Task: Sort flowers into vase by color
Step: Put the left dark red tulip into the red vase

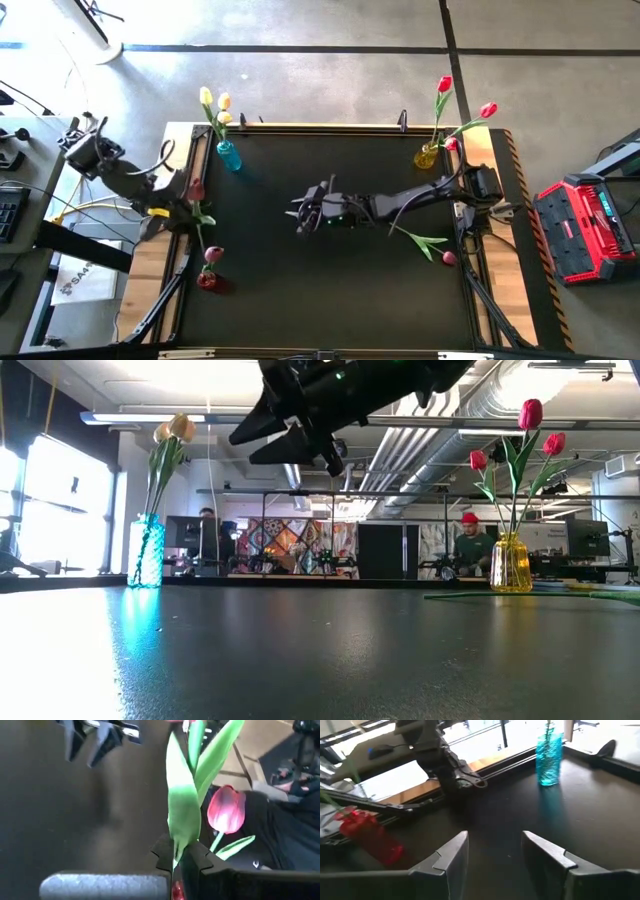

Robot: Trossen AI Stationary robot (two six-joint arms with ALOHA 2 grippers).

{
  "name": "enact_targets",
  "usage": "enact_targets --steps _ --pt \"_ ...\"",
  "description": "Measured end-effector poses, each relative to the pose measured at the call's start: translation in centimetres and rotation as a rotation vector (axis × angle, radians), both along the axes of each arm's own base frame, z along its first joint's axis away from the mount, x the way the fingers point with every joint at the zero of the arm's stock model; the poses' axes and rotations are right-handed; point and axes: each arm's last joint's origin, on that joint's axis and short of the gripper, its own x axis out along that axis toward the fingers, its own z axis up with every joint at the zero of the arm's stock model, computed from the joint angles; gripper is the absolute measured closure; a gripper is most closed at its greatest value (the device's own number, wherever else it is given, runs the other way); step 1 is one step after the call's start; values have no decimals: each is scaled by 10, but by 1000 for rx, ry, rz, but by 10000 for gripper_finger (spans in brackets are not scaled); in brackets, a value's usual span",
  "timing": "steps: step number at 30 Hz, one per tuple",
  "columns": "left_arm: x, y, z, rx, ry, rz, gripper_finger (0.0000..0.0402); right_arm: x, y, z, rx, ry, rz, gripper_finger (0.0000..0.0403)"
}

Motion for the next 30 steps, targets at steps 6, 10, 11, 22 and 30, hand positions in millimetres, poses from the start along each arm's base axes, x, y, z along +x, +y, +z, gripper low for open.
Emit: enact_targets --steps 6,10,11,22,30 --pt "5 -9 0 -35 9 -88 401 -1 0 -3 -9 28 -42 231" --pt "3 -10 3 -63 -29 -106 401 -1 -1 -3 -5 26 -45 231" --pt "2 -10 4 -66 -34 -110 401 -1 -1 -3 -5 26 -45 231" --pt "1 -12 4 -15 -64 -116 401 -1 -1 -3 3 27 -49 231" --pt "5 -22 2 -11 -40 -130 401 -2 -1 -5 1 47 -49 231"
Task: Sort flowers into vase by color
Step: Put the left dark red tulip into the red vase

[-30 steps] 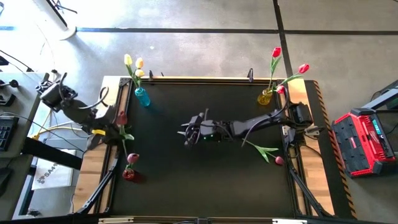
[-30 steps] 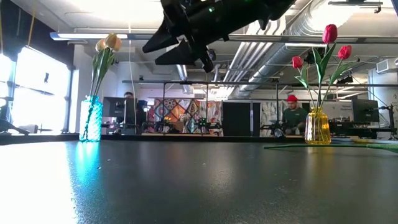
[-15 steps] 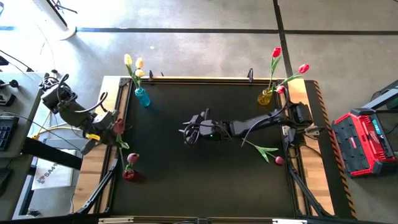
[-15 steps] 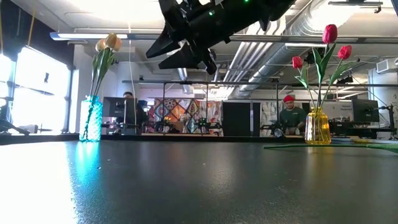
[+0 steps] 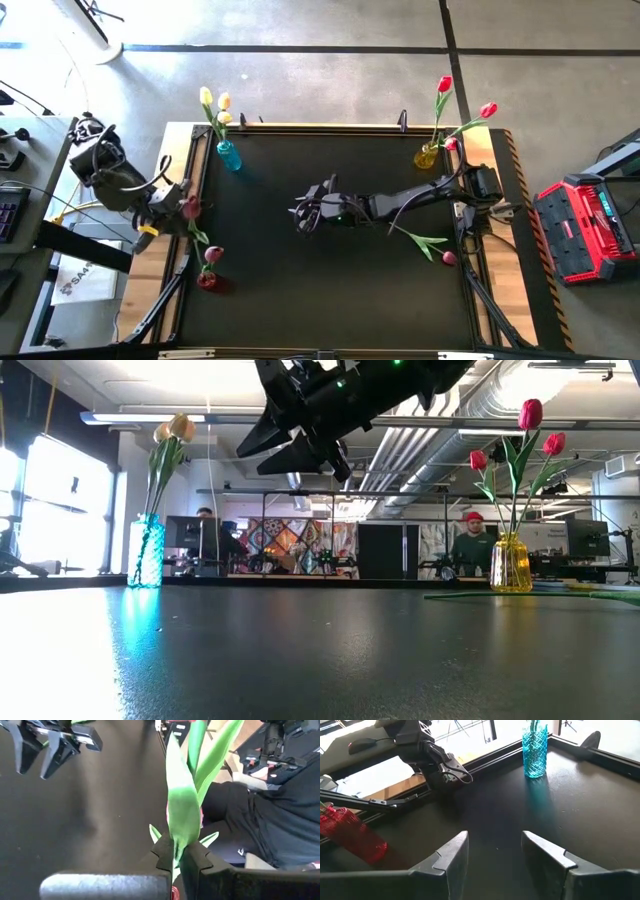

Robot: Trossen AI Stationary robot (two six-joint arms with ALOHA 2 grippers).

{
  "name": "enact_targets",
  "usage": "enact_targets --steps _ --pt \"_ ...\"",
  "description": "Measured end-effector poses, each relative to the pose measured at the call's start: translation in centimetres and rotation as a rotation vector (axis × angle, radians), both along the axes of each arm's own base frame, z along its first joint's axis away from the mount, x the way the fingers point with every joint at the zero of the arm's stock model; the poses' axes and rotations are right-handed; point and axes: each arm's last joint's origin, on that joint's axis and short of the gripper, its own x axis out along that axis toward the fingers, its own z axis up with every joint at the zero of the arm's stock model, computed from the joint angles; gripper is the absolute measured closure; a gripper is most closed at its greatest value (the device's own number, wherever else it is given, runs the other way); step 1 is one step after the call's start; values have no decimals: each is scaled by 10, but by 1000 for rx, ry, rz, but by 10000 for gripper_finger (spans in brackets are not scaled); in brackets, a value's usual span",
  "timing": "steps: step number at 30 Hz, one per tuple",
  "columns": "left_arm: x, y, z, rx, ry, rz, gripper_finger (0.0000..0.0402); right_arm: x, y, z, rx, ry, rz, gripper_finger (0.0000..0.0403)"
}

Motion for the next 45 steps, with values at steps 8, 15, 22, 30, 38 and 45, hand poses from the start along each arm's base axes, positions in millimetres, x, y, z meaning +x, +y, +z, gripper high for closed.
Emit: enact_targets --steps 8,15,22,30,38,45 --pt "7 -18 -1 17 -2 -26 401 0 0 0 0 2 0 231" --pt "9 -37 -4 78 -32 -30 401 -1 1 -2 -3 27 3 231" --pt "6 -59 -10 124 -28 -79 401 -2 3 -5 -2 56 14 231" --pt "-2 -72 -20 200 23 -148 375 -2 4 -5 11 53 26 231" --pt "-5 -73 -21 204 32 -136 282 -2 4 -5 13 50 29 231" --pt "-10 -61 -23 196 102 -99 233 -2 6 -6 39 63 77 231"
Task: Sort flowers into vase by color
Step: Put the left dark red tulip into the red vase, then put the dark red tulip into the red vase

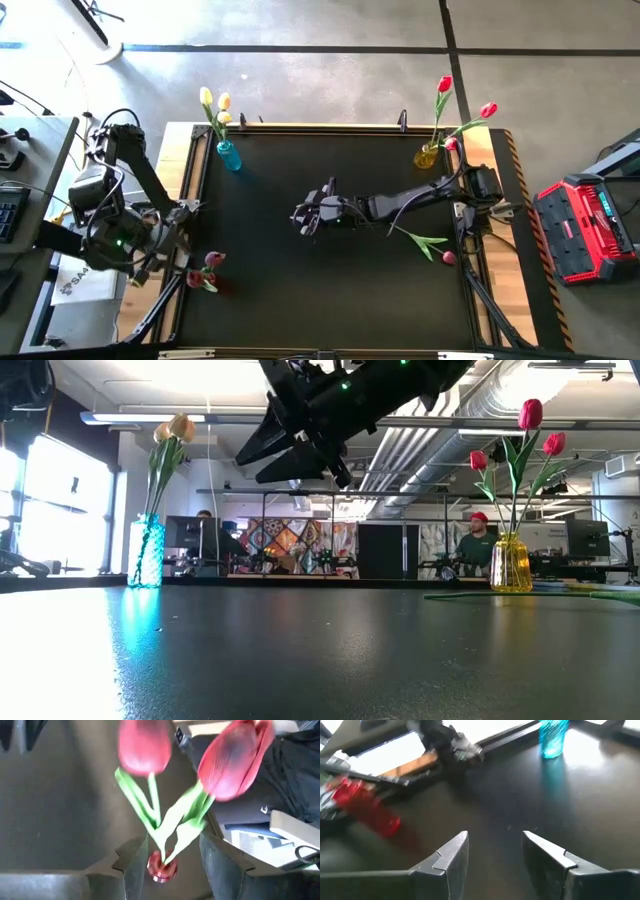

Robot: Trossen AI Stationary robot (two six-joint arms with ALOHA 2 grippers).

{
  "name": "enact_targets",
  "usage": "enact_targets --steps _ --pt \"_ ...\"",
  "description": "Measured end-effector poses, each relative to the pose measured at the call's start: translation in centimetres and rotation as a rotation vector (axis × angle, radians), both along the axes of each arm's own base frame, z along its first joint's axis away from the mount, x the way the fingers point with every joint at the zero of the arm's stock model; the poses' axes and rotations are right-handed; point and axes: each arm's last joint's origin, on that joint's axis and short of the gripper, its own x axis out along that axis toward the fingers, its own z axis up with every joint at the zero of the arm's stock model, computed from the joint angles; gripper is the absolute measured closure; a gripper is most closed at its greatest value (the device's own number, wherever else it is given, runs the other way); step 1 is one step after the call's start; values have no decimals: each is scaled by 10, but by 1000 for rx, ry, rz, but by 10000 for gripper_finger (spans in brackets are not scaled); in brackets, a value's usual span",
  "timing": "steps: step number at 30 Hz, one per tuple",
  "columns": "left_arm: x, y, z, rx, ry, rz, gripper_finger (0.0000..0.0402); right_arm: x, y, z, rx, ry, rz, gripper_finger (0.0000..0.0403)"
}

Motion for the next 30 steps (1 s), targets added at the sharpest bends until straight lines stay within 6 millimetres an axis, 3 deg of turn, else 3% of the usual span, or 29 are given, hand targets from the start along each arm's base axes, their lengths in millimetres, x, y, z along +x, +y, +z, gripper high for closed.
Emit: enact_targets --steps 7,18,24,30 --pt "-10 28 11 -69 6 81 238 -12 1 -20 33 257 171 231" --pt "-13 59 21 0 -237 295 241 -62 -5 -37 170 780 -22 231" --pt "-12 63 9 92 -354 404 241 -90 -5 -41 128 1067 -45 231" --pt "-12 65 -15 115 -358 446 241 -103 -8 -40 100 1190 -93 231"
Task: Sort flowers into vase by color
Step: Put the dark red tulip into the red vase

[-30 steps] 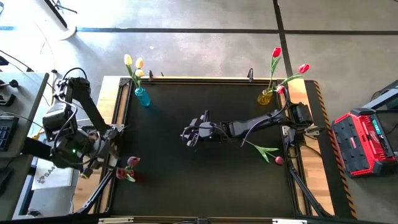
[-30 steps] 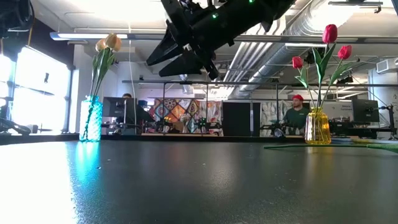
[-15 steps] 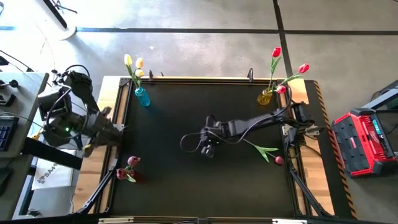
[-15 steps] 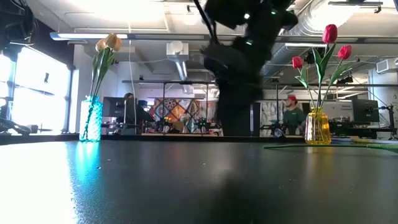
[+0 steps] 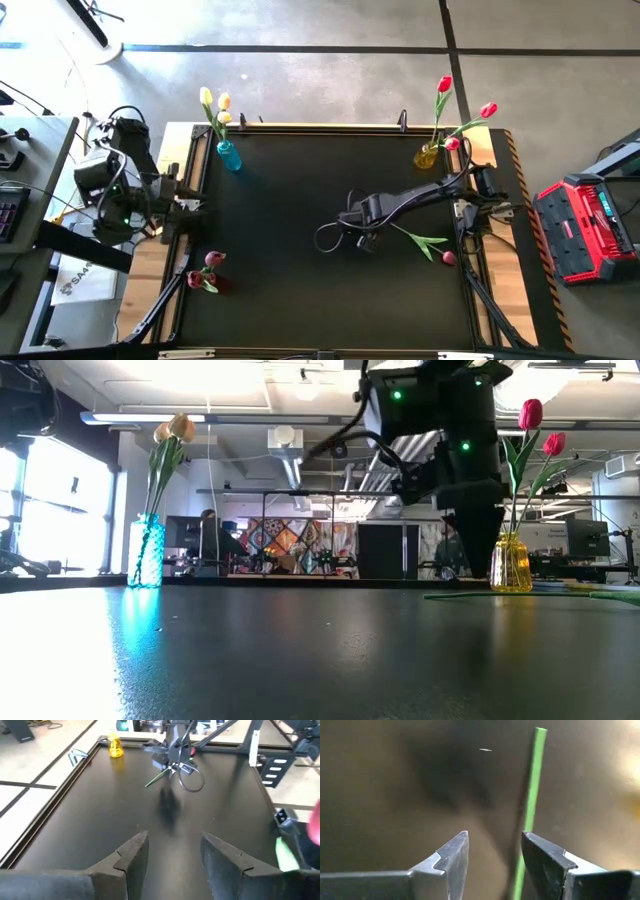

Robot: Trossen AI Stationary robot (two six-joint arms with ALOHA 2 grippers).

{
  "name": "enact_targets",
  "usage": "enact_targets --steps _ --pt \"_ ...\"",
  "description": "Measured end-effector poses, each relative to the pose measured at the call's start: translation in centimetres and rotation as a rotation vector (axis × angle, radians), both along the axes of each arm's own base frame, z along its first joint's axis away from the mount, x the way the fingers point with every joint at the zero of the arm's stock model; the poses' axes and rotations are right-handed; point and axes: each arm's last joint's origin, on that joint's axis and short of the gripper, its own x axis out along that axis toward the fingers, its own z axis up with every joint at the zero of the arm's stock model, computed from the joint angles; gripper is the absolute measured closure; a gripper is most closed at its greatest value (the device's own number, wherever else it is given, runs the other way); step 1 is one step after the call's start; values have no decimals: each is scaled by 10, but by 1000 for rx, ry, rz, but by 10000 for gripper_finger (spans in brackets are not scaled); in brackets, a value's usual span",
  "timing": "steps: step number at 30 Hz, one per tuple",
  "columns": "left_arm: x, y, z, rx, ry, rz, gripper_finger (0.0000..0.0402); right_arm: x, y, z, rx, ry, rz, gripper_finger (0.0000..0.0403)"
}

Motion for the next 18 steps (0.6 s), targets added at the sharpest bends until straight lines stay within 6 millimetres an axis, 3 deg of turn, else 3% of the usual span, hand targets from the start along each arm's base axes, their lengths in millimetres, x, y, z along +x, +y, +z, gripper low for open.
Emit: enact_targets --steps 13,18 --pt "-2 4 -30 5 38 21 241 -25 6 6 -53 255 5 231" --pt "-1 1 -40 -4 69 29 241 -39 15 -11 -5 310 4 231"
